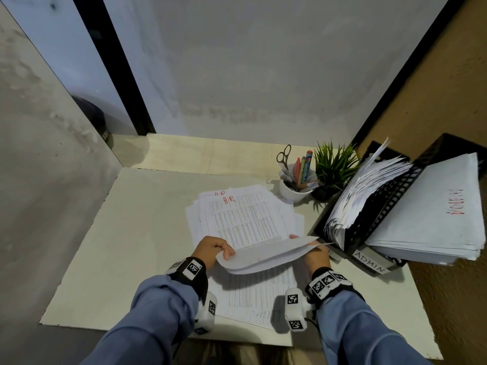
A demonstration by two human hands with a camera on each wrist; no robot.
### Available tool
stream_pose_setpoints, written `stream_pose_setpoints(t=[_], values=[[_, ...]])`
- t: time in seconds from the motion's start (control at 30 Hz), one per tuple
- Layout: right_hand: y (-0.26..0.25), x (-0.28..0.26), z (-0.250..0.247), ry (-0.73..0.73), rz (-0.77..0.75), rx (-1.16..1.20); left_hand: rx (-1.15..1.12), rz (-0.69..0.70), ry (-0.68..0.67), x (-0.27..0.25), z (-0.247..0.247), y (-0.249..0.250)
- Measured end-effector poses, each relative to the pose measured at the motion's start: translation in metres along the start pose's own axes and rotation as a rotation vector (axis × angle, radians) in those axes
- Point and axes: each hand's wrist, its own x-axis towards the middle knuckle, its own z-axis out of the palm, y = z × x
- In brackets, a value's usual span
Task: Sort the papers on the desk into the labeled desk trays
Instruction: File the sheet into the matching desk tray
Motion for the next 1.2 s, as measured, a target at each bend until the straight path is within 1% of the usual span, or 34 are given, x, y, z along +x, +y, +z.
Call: stream_pose_setpoints(t=[0.07, 0.1, 0.13, 0.2, 0.23, 0.3, 0.37, 0.47, 0.53, 0.6, 0.63, 0.7, 0.77, 0.93, 1.0, 1.07, 1.2], values=[[-0.002, 0.001, -0.002, 0.061, -0.062, -0.09, 0.049, -0.013, 0.054, 0.0, 0.003, 0.002], [0.0, 0.003, -0.001, 0.052, -0.059, -0.08, 0.082, -0.03, 0.117, 0.001, 0.004, 0.004], [0.005, 0.005, -0.003, 0.042, -0.096, -0.165, 0.136, -0.05, 0.192, 0.003, 0.004, 0.003], [0.011, 0.003, -0.003, 0.0, -0.104, -0.144, 0.299, -0.104, 0.318, 0.005, 0.004, 0.006], [0.013, -0.002, -0.003, -0.042, -0.084, -0.079, 0.321, -0.128, 0.354, 0.007, 0.004, 0.006], [0.023, -0.004, -0.002, -0.101, -0.025, -0.047, 0.3, -0.19, 0.356, 0.011, 0.003, 0.005], [0.027, -0.003, -0.003, -0.133, 0.033, -0.027, 0.26, -0.242, 0.386, 0.015, 0.002, 0.006], [0.021, -0.007, -0.003, -0.151, 0.089, -0.082, 0.228, -0.264, 0.353, 0.022, -0.001, 0.007], [0.018, -0.005, -0.004, -0.224, 0.088, 0.037, 0.221, -0.279, 0.329, 0.024, 0.0, 0.007], [0.021, 0.0, -0.008, -0.314, 0.098, 0.077, 0.178, -0.251, 0.324, 0.022, 0.003, 0.006], [0.022, 0.001, -0.008, -0.33, 0.108, 0.107, 0.152, -0.211, 0.353, 0.022, 0.005, 0.004], [0.023, -0.001, -0.006, -0.302, 0.095, 0.137, 0.179, -0.095, 0.445, 0.02, 0.006, 0.004], [0.027, 0.0, -0.006, -0.278, 0.07, 0.135, 0.228, 0.009, 0.504, 0.017, 0.006, 0.007], [0.024, -0.002, -0.004, -0.254, 0.075, 0.105, 0.293, 0.14, 0.474, 0.01, 0.006, 0.009], [0.02, -0.007, -0.001, -0.231, 0.057, 0.087, 0.283, 0.2, 0.483, 0.008, 0.006, 0.008], [0.02, -0.009, 0.002, -0.18, 0.022, 0.055, 0.23, 0.223, 0.499, 0.005, 0.007, 0.009], [0.02, -0.001, 0.002, -0.057, 0.036, -0.043, 0.018, 0.182, 0.476, -0.001, 0.006, 0.007]])
